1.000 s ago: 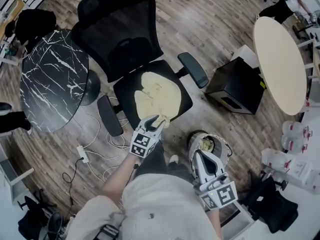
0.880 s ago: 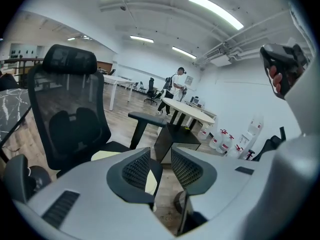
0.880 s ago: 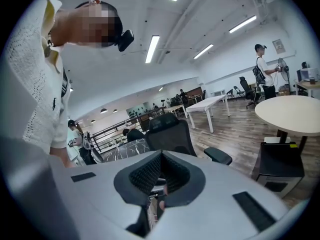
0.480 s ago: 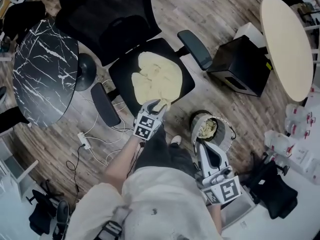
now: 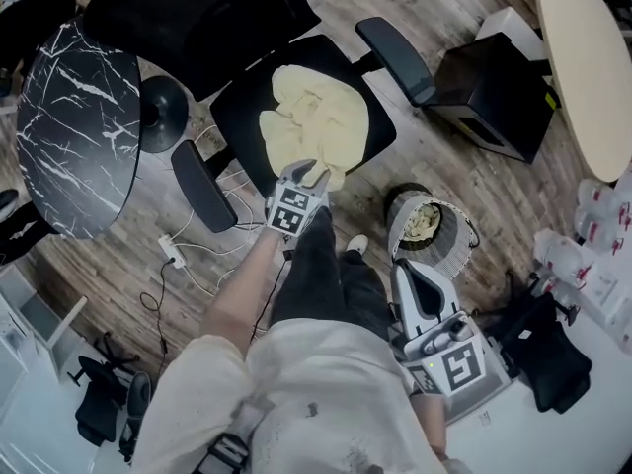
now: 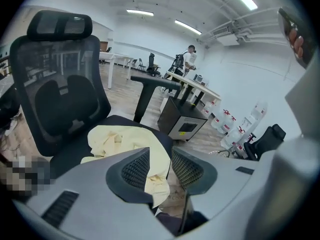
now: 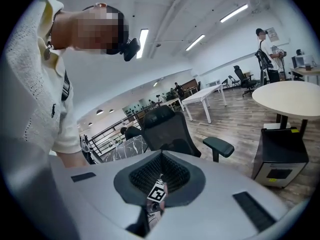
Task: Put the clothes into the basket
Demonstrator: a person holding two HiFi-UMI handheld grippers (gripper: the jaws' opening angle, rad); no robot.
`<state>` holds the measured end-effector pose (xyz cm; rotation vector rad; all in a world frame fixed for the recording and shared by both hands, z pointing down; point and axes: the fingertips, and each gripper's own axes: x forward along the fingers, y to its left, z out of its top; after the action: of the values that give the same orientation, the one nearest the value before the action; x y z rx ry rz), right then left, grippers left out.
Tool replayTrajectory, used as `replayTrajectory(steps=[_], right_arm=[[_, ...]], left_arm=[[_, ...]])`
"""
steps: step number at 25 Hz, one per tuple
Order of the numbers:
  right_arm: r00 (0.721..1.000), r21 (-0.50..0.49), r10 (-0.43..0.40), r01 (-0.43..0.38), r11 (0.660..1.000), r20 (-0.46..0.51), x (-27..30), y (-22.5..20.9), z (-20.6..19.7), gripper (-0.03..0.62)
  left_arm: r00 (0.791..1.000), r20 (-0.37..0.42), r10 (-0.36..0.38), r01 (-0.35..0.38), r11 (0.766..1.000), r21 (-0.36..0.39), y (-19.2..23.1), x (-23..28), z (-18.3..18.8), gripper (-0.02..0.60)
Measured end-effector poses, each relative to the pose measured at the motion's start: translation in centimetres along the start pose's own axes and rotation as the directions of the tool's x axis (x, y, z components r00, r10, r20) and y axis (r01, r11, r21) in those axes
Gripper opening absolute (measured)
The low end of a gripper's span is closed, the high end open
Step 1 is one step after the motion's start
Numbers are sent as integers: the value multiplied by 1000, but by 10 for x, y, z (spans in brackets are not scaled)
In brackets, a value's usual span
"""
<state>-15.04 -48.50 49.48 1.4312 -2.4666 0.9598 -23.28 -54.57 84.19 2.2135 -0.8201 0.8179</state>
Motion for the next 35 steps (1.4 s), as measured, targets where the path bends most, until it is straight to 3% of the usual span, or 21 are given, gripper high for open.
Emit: replayTrajectory(steps=[13, 21, 25, 28, 31, 35], right_arm=[[999, 85, -19, 21, 996, -26, 27, -44, -30, 11], [996, 130, -39, 48, 990, -75, 32, -62, -63, 10], [995, 149, -53, 66, 987, -88, 33, -66, -77, 10], [994, 160, -61, 75, 984, -94, 31, -70, -86, 11], [993, 166, -62, 79, 983, -100, 32, -72, -93, 10], [992, 174, -72, 90, 981, -109, 31, -71, -100, 10]], left_arm=[[987, -159, 34, -37, 999, -13, 39, 63, -60, 172], [953, -294, 67, -75, 997, -15, 68, 95, -112, 213], [943, -325, 77, -78, 997, 9, 75, 104, -127, 243], [933, -339, 118, -124, 992, 5, 79, 109, -138, 259], [924, -355, 138, -153, 988, -15, 82, 114, -147, 266], [923, -364, 127, -179, 977, -113, 84, 123, -157, 278]])
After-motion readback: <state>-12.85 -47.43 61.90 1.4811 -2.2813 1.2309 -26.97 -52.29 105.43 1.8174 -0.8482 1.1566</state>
